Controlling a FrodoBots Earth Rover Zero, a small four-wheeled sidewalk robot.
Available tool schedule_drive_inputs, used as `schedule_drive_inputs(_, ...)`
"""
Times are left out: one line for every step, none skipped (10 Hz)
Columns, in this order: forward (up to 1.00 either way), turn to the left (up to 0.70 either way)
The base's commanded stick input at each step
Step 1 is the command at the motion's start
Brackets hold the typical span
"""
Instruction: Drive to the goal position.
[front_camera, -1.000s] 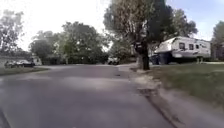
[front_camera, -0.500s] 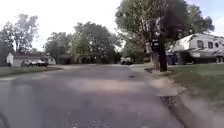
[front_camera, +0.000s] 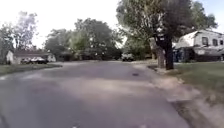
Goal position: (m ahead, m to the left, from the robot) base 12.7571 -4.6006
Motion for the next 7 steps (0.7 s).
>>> schedule_drive_inputs(0.85,0.00)
schedule_drive_inputs(0.85,0.00)
schedule_drive_inputs(0.85,0.00)
schedule_drive_inputs(0.85,0.00)
schedule_drive_inputs(0.85,0.00)
schedule_drive_inputs(0.85,0.00)
schedule_drive_inputs(0.85,0.00)
